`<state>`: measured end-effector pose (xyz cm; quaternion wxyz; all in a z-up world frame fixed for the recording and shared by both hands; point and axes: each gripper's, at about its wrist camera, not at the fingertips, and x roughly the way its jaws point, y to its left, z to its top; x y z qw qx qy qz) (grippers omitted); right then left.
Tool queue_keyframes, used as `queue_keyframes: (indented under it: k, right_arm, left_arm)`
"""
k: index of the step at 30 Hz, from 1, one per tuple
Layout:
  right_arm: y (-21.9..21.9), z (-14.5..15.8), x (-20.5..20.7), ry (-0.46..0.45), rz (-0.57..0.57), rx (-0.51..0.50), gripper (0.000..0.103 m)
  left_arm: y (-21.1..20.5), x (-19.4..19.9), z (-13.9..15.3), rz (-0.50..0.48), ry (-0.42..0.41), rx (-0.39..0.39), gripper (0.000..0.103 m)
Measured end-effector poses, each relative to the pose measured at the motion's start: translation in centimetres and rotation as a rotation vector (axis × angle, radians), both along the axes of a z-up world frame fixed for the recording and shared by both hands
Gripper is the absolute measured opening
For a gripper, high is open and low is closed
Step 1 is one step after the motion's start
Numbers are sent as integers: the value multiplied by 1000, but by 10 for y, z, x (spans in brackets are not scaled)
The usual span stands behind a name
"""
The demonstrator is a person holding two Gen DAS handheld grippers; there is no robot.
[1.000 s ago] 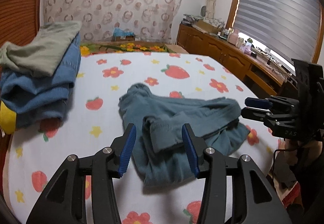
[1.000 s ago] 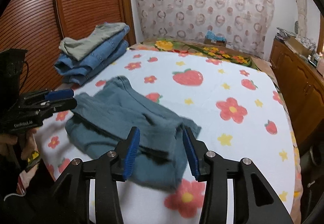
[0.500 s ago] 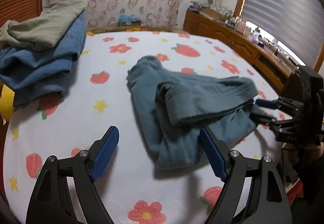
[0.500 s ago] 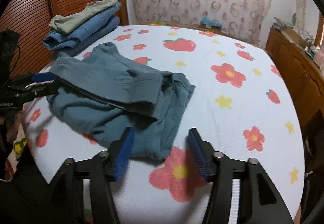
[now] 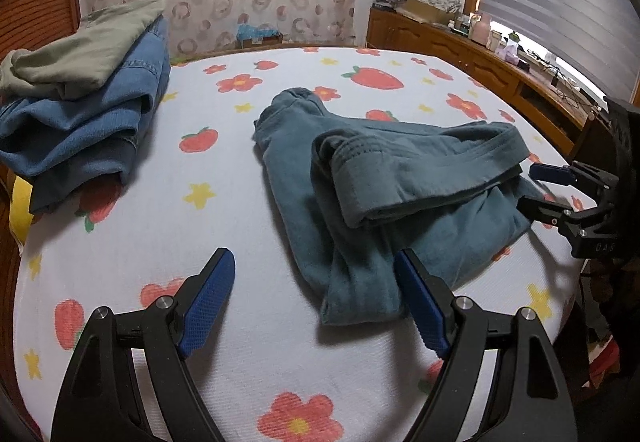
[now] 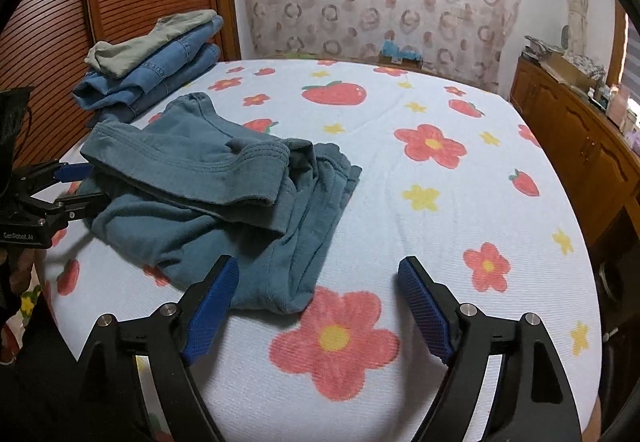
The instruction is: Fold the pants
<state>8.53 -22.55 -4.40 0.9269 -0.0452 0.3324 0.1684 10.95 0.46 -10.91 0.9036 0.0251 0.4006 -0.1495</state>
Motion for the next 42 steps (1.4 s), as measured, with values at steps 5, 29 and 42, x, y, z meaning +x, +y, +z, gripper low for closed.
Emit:
queue_keyframes:
  k: [5, 29, 42]
  right_arm:
    - [-2, 13, 5, 4, 27, -14, 83]
    - [-1, 55, 47, -39, 137, -10, 83]
    - [17, 33, 69, 61, 219, -41, 47]
  left_arm:
    - [0, 8, 7, -12, 5, -6, 83]
    - [-6, 83, 23, -17, -1, 27, 83]
    - [-2, 100, 13, -5, 22, 1, 83]
